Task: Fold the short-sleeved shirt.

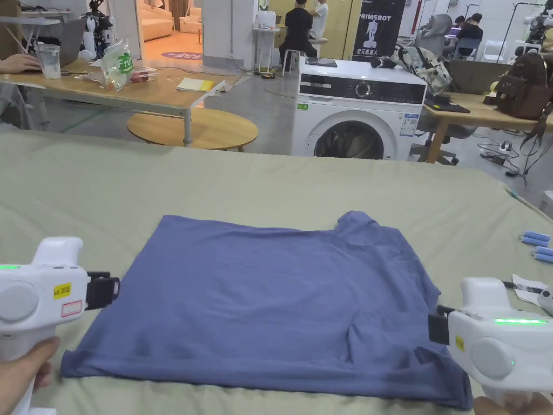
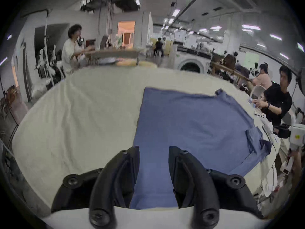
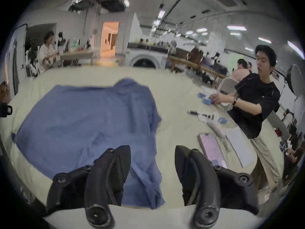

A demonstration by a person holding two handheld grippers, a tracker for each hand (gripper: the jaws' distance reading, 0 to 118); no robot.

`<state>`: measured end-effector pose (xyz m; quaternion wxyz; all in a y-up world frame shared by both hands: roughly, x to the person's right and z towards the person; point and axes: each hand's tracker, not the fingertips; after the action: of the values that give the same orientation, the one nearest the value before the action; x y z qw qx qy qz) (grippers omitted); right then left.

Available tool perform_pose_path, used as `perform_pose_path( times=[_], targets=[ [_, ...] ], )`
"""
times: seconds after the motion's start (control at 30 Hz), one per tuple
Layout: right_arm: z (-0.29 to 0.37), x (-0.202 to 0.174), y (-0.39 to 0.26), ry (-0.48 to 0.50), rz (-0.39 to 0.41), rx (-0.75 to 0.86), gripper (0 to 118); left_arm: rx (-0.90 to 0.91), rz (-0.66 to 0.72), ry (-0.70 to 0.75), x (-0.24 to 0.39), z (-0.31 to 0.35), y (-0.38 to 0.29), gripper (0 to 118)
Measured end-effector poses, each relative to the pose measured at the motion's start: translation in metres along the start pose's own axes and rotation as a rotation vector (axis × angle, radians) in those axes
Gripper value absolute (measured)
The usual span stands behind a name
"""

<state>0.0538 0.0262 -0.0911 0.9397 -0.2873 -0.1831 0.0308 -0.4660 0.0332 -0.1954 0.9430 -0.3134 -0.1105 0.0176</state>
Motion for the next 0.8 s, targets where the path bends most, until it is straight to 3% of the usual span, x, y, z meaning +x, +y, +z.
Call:
perform_pose_path(
  times=[0.1, 0.17, 0.23, 0.27, 0.5, 0.8],
  targets=[
    [0.010, -0.010, 0.003, 0.072, -0.046, 0.142, 55, 0.131, -0.008, -0.030, 0.015, 0.006, 0.003, 33],
    [0.014, -0.021, 0.003, 0.071, -0.047, 0.227, 44, 0.201, -0.025, -0.016, 0.025, 0.009, 0.005, 29],
    [0.015, -0.033, 0.002, 0.063, -0.044, 0.281, 1, 0.246, -0.059, 0.014, 0.034, 0.011, 0.004, 5],
    [0.012, -0.040, 0.001, 0.057, -0.052, 0.283, 0, 0.269, -0.075, 0.045, 0.039, 0.012, 0.003, 0],
    [0.012, -0.054, -0.008, 0.136, -0.101, 0.276, 0, 0.213, -0.055, 0.066, 0.028, 0.016, -0.001, 0],
    [0.012, -0.062, -0.009, 0.161, -0.080, 0.221, 0, -0.179, 0.011, 0.023, -0.023, 0.011, -0.017, 0]
  ],
)
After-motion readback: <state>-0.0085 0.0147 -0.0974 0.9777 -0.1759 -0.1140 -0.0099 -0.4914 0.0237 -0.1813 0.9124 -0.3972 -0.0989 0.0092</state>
